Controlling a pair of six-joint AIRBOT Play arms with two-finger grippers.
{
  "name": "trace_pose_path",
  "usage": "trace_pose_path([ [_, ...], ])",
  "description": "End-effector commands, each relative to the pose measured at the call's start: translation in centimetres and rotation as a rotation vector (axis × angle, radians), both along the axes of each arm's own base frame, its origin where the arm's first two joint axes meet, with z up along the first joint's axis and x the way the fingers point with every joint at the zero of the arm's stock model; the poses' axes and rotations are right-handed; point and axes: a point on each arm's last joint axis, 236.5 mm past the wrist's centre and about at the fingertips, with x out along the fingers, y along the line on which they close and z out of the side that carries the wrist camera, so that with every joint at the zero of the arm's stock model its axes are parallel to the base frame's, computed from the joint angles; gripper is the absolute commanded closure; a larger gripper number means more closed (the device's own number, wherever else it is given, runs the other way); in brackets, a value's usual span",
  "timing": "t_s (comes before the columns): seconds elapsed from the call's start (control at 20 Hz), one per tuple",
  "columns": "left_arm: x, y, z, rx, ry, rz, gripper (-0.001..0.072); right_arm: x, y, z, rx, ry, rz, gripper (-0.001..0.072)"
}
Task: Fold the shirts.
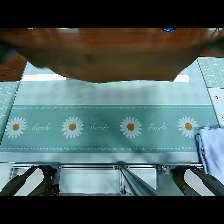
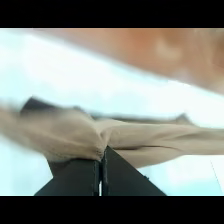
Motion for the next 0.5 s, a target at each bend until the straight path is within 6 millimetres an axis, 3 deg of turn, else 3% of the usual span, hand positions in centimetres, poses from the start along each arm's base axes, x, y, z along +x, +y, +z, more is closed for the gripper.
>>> trace_pose_path([
  [0.0,-6.7,-1.1,15.4,0.145,-0.377,0.078,0.0687,-6.0,1.4,13.7,-0.128,-0.333,-0.052,0.0691],
  [0.1,-10.9,-1.0,19.7,0.263,-0.5,0.168,0.0687,-9.9,1.8,17.4,-0.172,-0.432,-0.105,0.069],
  [0.15,-12.7,-0.5,20.8,0.33,-0.532,0.231,0.0687,-11.9,2.3,18.4,-0.18,-0.463,-0.121,0.069],
  [0.45,-25.8,1.8,23.0,0.539,-0.636,0.531,0.0687,-22.2,2.4,17.6,-0.319,-0.465,-0.261,0.069],
])
